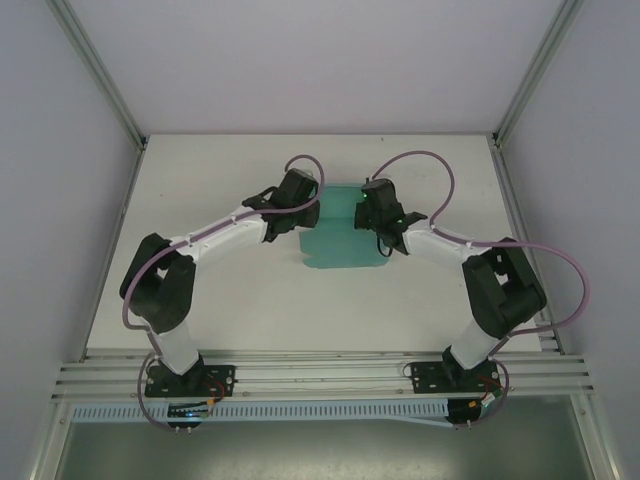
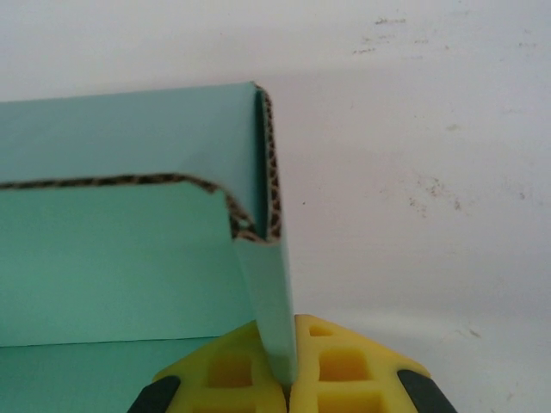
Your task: Assemble paper box
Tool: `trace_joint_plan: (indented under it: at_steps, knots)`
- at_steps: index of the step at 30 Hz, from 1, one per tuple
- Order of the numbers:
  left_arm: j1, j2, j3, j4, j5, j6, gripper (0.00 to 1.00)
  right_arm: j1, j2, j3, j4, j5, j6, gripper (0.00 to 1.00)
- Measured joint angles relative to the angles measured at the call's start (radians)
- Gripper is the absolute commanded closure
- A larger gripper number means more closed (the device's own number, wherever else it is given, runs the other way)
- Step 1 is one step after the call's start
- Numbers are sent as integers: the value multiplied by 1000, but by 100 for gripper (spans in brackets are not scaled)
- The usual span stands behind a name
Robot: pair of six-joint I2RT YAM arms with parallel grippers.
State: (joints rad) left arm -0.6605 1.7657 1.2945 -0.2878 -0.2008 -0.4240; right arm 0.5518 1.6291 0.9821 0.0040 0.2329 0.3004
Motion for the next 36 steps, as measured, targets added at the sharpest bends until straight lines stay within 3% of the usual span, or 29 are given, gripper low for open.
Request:
trace_joint_plan:
  at_steps: [4,7,13,18,27,36]
  knots:
    - [4,-52,-37,12,42,10,21,-6,-18,0,-11,1,-7,100]
    - [4,-112,-74,24,74,10,1,-6,-26,1,-31,0,-8,100]
    - [4,-216,-124,68,146,17,1,-6,-25,49,-153,-21,-37,100]
    - [18,-309,-169,68,149,14,1,-8,-1,159,-320,-112,-196,100]
    - [199,-511,-393,74,120,-53,2,28,42,244,-567,-126,-786,100]
    - [293,-521,-492,75,142,-105,1,116,225,373,-605,-66,-1264,100]
